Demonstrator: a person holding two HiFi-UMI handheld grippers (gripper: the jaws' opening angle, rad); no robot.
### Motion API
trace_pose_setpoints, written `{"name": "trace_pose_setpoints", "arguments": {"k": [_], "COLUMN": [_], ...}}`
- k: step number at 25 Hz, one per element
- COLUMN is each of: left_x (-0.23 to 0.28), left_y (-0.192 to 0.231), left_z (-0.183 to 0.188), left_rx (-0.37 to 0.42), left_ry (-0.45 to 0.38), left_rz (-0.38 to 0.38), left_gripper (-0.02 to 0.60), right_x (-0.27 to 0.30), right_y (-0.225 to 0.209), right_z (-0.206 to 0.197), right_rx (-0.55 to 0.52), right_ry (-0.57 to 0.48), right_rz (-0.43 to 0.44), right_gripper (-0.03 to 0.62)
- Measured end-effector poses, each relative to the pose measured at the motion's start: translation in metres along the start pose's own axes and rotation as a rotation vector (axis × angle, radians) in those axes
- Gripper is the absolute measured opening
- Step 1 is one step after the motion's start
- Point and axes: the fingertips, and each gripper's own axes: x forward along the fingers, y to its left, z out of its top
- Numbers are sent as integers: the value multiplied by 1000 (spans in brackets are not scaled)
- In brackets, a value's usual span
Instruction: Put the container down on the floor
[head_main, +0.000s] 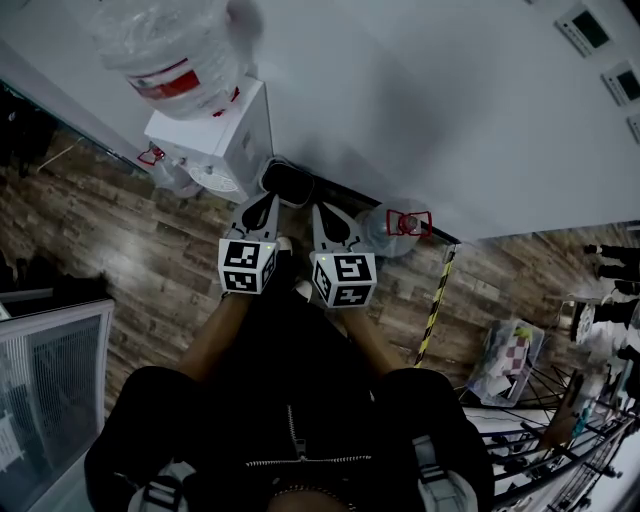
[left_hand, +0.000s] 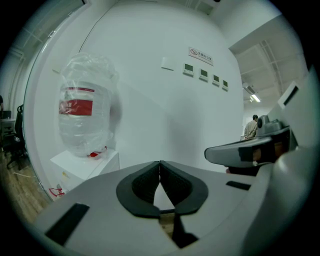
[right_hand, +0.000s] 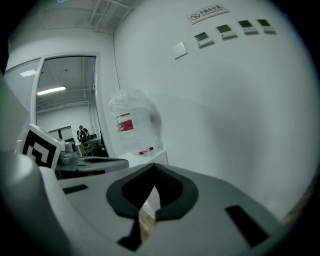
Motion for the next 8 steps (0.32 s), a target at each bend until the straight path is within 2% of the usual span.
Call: {"name": "trace_pose_setpoints", "arguments": {"k": [8], "left_x": [-6], "left_y": [6], "left_z": [-5], "left_rx": [-9], "left_ry": [9], "left_rz": [4], "left_gripper": [15], "right_x": [4], "right_y": [9], "right_z": [-2], "right_rx": [4], "right_ry": [8], "right_rz": [9], "right_gripper": [9]}}
